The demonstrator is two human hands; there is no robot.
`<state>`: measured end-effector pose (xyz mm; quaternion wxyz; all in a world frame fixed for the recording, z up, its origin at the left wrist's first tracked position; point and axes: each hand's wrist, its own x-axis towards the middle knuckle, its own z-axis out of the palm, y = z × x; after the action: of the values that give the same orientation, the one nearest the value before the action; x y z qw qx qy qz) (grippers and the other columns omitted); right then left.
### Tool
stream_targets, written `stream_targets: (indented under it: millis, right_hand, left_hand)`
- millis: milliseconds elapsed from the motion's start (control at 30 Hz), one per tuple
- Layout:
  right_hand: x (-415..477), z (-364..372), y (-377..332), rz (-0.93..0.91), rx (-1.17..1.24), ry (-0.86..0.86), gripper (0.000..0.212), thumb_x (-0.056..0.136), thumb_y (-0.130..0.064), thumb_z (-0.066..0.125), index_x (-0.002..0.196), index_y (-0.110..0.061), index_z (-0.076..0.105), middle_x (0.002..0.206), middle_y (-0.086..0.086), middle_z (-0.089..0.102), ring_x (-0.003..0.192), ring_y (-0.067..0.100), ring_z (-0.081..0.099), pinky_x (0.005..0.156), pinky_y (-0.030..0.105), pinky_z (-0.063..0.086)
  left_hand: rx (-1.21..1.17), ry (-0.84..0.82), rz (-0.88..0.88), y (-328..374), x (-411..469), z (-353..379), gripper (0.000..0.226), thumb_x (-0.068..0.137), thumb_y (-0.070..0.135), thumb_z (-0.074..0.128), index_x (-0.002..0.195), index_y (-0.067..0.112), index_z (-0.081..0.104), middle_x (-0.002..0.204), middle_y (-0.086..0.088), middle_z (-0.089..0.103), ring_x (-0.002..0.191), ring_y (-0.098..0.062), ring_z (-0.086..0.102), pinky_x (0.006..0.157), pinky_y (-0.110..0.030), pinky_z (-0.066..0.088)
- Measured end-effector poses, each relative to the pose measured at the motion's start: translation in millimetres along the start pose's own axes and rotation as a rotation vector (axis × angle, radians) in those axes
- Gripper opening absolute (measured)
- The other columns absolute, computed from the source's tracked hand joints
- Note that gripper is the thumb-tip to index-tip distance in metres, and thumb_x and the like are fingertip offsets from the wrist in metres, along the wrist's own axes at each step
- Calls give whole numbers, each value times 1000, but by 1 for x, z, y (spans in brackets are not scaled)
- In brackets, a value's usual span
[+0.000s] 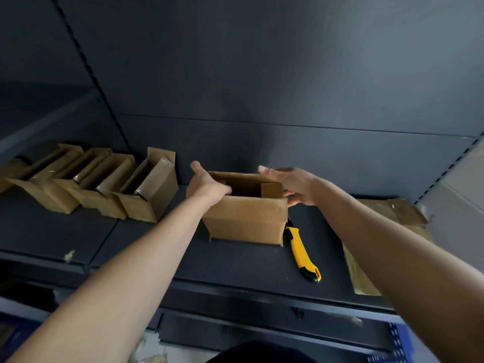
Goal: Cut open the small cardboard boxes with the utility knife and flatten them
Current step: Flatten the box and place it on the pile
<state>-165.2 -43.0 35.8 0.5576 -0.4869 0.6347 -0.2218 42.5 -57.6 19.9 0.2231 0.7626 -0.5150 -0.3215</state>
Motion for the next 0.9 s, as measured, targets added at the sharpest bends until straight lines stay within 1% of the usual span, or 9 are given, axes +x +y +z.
stream_targets:
  millis: [200, 267, 367, 467, 533, 633, 767, 833, 900]
  right_hand:
    - [-6, 5, -23, -101, 131, 70, 62, 74, -69, 59, 113, -22, 61, 102, 0, 70, 96, 18, 64, 70, 34, 52]
    - [-7, 14, -30, -136, 119, 172, 65, 77, -71, 55, 114, -17, 59, 102, 3, 70, 95, 20, 65, 76, 37, 55]
    - [-9, 31, -37, -171, 63, 312, 84, 74, -79, 48, 127, -13, 49, 121, 9, 62, 108, 26, 60, 77, 39, 54]
    - [-9, 45, -45, -195, 46, 254, 106, 66, -66, 70, 148, -25, 17, 143, 10, 40, 124, 30, 46, 93, 42, 46]
    - [-7, 49, -48, -171, -36, 353, 113, 62, -48, 84, 148, -26, 13, 142, 11, 37, 122, 30, 47, 96, 39, 45]
    - [-3, 52, -45, -81, -171, 549, 101, 61, -42, 86, 137, -19, 24, 131, 12, 39, 111, 31, 52, 81, 35, 46]
    - [-5, 51, -34, -36, -224, 591, 79, 69, -37, 81, 129, -13, 35, 121, 13, 52, 104, 31, 57, 81, 38, 52]
    - [-9, 48, -33, -69, -158, 558, 63, 73, -30, 75, 125, -12, 44, 110, 10, 57, 93, 25, 59, 72, 32, 52]
    - [-15, 42, -32, -127, -44, 487, 39, 77, -17, 65, 115, -12, 55, 97, 10, 62, 80, 23, 60, 62, 30, 53]
  left_hand:
    - [-56, 146, 37, 5, 11, -25, 90, 80, 32, 69, 148, 15, 13, 133, -7, 50, 101, -21, 53, 55, -26, 36]
    - [-59, 161, 8, 3, 13, -32, 86, 78, 34, 71, 145, 9, 23, 129, -8, 53, 107, -25, 56, 55, -27, 39]
    - [-94, 198, 4, 1, 13, -35, 81, 78, 35, 71, 143, 9, 30, 126, -9, 56, 109, -28, 57, 59, -27, 43]
    - [-180, 237, 49, 1, 10, -34, 78, 82, 31, 71, 142, 11, 27, 131, -10, 53, 116, -30, 54, 74, -29, 43]
    - [-253, 244, 108, 2, 6, -34, 73, 83, 28, 70, 140, 13, 27, 131, -10, 53, 117, -29, 54, 77, -28, 42]
    - [-325, 238, 183, 5, 2, -36, 67, 82, 26, 69, 133, 14, 28, 127, -8, 55, 110, -27, 59, 78, -28, 47]
    - [-373, 191, 245, 7, 2, -38, 50, 85, 27, 65, 122, 18, 31, 102, -6, 59, 79, -21, 64, 67, -33, 56]
    - [-345, 213, 254, 7, 4, -37, 42, 91, 29, 58, 123, 16, 34, 97, -3, 56, 69, -12, 57, 55, -23, 48]
    - [-381, 246, 231, 5, 9, -37, 35, 95, 28, 50, 123, 12, 36, 100, -4, 54, 67, -8, 51, 55, -22, 40]
